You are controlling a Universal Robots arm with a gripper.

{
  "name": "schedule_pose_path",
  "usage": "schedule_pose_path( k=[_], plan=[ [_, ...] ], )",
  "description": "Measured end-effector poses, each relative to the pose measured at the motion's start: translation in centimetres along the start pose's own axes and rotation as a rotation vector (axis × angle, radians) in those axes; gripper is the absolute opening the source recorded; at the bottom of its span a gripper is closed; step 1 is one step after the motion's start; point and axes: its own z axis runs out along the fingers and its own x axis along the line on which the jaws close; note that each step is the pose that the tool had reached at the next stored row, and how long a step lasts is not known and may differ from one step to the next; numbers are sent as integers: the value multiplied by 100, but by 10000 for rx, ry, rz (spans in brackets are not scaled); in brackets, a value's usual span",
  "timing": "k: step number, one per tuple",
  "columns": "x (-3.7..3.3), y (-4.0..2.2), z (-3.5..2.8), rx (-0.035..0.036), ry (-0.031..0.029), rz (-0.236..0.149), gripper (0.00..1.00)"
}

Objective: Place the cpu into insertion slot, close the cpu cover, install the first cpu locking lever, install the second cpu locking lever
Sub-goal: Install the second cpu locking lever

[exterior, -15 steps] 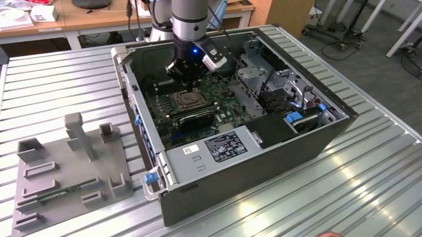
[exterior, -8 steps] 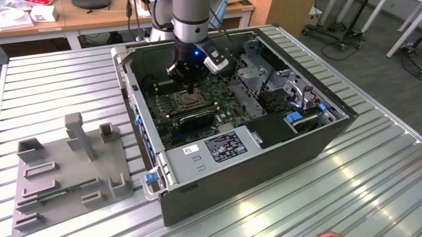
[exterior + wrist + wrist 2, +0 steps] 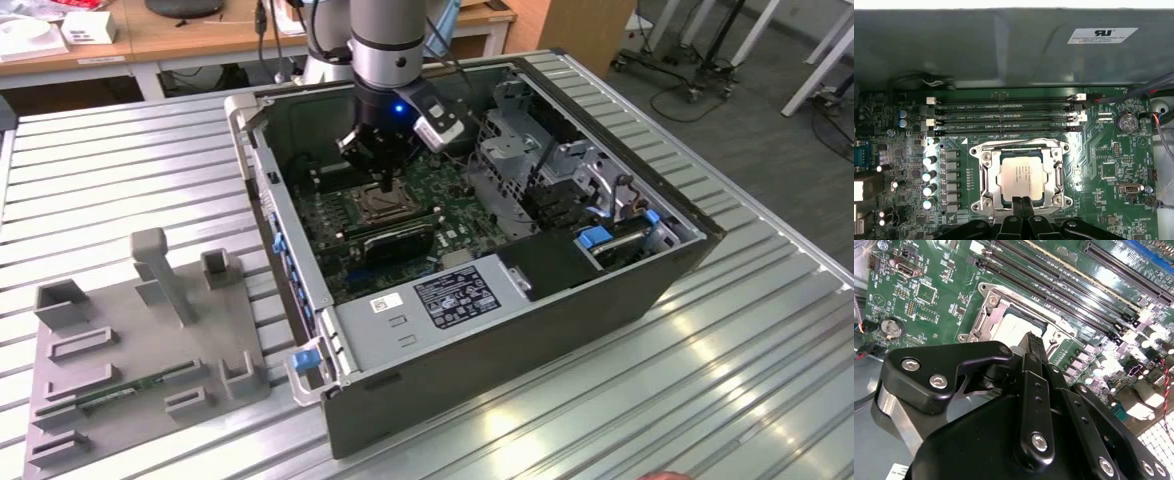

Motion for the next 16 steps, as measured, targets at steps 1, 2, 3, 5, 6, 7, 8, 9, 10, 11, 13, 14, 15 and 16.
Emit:
schedule_pose_path(
  k=[1, 2, 3, 5, 6, 7, 8, 9, 10, 11, 13, 14, 15, 16],
  plan=[
    [0, 0, -10, 0, 0, 0, 11],
    [-1, 1, -19, -1, -1, 0, 11],
    [-2, 1, -30, -1, -1, 0, 11],
    [-2, 0, -47, 0, 0, -1, 11],
    [-3, -1, -49, 0, -1, 0, 11],
    [-3, -4, -50, 4, -2, -1, 11],
    [-4, -9, -51, 7, -1, -2, 11],
    [-4, -18, -52, 9, -1, -1, 11],
    [-4, -30, -53, 9, -1, -1, 11],
    [-5, -41, -53, 8, -1, 0, 11],
    [-6, -67, -54, 9, -1, -1, 11],
    [-7, -81, -55, 9, -1, 0, 11],
    [-8, -94, -56, 9, -1, 0, 11],
    [-8, -107, -56, 9, -1, 0, 11]
  ],
)
